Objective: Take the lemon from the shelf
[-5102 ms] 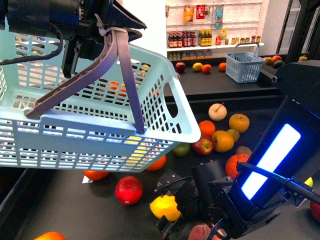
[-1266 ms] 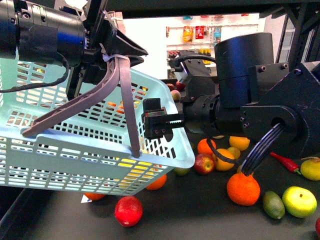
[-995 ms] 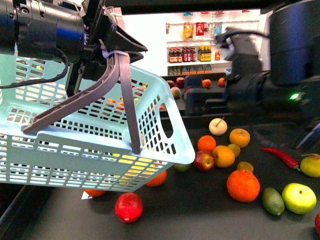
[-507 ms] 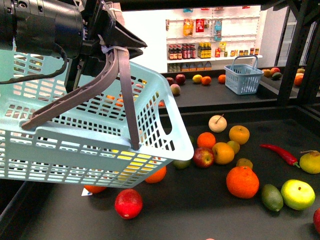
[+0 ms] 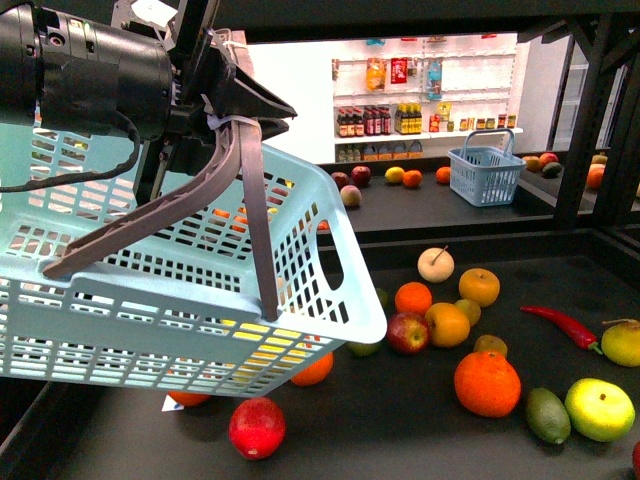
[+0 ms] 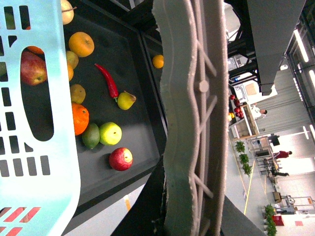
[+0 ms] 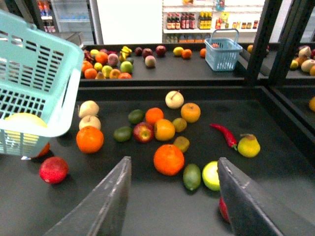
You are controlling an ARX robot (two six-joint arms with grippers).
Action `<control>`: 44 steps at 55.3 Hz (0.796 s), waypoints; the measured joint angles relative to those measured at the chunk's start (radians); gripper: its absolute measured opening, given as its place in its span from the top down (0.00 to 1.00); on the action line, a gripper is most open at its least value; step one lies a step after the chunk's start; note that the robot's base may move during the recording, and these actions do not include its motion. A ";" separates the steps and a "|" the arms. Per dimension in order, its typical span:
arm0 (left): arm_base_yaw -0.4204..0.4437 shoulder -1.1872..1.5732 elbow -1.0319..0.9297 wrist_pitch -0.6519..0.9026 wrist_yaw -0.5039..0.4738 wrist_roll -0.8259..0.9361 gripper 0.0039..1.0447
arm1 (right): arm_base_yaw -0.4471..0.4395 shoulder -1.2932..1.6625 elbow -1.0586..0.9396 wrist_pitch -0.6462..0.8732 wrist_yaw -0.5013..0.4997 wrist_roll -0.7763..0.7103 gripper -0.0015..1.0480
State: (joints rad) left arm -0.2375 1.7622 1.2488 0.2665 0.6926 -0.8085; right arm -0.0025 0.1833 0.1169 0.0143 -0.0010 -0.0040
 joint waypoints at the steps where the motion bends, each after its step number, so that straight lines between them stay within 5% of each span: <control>1: 0.000 0.000 0.000 0.000 -0.001 0.000 0.91 | 0.000 -0.030 -0.014 -0.014 0.001 0.000 0.53; 14: -0.001 0.002 0.000 0.000 0.003 0.000 0.91 | 0.000 -0.130 -0.063 -0.022 0.000 0.000 0.97; 44: -0.001 0.003 0.000 0.000 -0.001 -0.001 0.91 | 0.001 -0.176 -0.102 -0.016 0.001 0.000 0.95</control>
State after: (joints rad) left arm -0.2386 1.7657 1.2488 0.2665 0.6918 -0.8097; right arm -0.0013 0.0074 0.0147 -0.0017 -0.0002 -0.0036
